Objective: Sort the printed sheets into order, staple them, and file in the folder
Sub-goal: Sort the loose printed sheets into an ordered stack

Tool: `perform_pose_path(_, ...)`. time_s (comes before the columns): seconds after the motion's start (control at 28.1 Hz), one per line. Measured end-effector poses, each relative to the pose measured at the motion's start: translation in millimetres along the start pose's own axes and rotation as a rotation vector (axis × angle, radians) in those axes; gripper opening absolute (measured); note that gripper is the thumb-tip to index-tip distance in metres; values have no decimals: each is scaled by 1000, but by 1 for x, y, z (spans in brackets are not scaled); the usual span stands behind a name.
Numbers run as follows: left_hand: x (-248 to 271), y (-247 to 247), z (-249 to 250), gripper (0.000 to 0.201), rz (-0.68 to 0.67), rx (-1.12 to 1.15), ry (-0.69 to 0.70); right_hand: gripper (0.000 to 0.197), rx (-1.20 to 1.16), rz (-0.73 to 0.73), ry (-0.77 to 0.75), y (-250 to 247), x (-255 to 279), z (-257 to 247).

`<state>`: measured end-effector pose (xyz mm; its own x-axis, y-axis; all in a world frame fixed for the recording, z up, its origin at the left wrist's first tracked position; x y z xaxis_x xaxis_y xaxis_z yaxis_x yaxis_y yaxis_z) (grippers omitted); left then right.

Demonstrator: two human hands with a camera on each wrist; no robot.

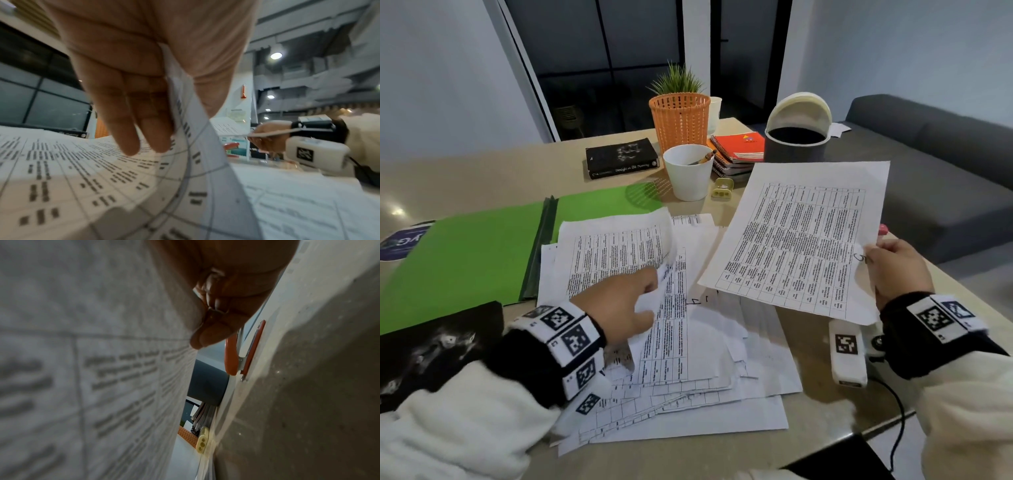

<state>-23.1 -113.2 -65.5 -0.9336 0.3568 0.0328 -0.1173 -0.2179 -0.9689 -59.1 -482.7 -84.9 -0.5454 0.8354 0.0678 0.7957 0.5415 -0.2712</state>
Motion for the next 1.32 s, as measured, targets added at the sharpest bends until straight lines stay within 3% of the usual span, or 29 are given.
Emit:
perform_pose_path(0.14,9,7,31,48,-37,-54,214,11,2,-8,-2,5,-1,1)
perform_pose_path(0.32,9,29,50,25,-94,-239,288,17,-1,6,-10,2,2,-3)
perform_pose_path(0.43,16,38,63,34,-120,-295,329,18,8,11,-13,-1,2,-3)
perform_pose_path(0.57,19,50,68,58,-176,-362,283,17,15,2,-11,1,3,-1)
perform_pose_path(0.71,15,53,66,60,-157,-357,278,9,31,-3,-3,3,-1,6)
perform_pose_path(0.93,14,56,63,64,-138,-349,262,12,55,-1,-17,4,-2,7)
perform_pose_path(1.18,12,55,64,53,-149,-343,269,11,68,4,-17,5,4,5)
perform_pose_path(1.32,13,53,68,34,-134,-349,308,12,70,8,-20,3,4,3)
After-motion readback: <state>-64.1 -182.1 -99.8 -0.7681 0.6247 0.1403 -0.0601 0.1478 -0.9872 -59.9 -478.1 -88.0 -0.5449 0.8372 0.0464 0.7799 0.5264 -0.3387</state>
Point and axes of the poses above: each hand's wrist, its own x-axis away from the middle knuckle, its own y-axis out of the palm, z = x × y, the point moved 9 cm from there along -x, towards the middle knuckle, and after that the axes turned 12 degrees about z, right-handed, at the moved point
